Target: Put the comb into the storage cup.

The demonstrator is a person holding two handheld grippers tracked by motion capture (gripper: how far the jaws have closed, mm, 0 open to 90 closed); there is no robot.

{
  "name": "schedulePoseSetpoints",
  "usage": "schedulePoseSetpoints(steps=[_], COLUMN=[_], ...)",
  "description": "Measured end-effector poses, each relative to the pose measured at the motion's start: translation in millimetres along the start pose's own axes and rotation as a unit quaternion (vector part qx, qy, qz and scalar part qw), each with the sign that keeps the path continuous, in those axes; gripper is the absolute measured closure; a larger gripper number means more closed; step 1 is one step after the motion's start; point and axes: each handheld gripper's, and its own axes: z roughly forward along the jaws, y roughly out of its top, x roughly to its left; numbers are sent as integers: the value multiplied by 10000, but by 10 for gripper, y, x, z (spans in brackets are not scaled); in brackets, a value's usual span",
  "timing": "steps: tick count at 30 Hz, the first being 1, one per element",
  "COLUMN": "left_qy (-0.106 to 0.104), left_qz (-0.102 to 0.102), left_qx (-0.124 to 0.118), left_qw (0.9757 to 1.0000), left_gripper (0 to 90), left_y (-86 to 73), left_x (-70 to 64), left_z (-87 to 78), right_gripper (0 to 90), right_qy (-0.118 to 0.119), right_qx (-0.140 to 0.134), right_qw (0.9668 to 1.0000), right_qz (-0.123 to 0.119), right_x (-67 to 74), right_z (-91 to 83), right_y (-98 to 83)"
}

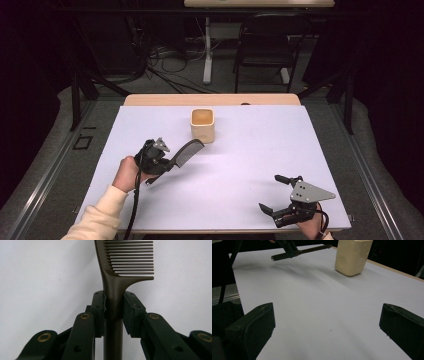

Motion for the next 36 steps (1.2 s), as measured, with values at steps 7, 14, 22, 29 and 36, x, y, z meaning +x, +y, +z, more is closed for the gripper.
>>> schedulePoseSetpoints(steps=[7, 14, 22, 29, 36], left_qy=[-43, -52, -48, -68, 17], left_qz=[-157, -277, -322, -319, -321], left_qx=[-263, -544, -767, -950, -1110], left_qw=[9995, 9981, 9965, 9949, 9933], left_gripper=[724, 724, 724, 724, 723], left_y=[-72, -134, -157, -173, -188], left_x=[14, 44, 53, 68, 101], left_z=[-13, -53, -90, -102, -83], right_gripper=[0, 0, 0, 0, 0], right_qy=[-2, -6, -15, -8, -11], right_qx=[10, 9, 24, 18, 24], right_qw=[10000, 10000, 10000, 10000, 10000], right_qz=[18, -9, -7, -11, 2], right_x=[1, 1, 0, 1, 0], right_z=[0, 1, 3, 1, 1], right_y=[-1, 0, -2, 0, -2])
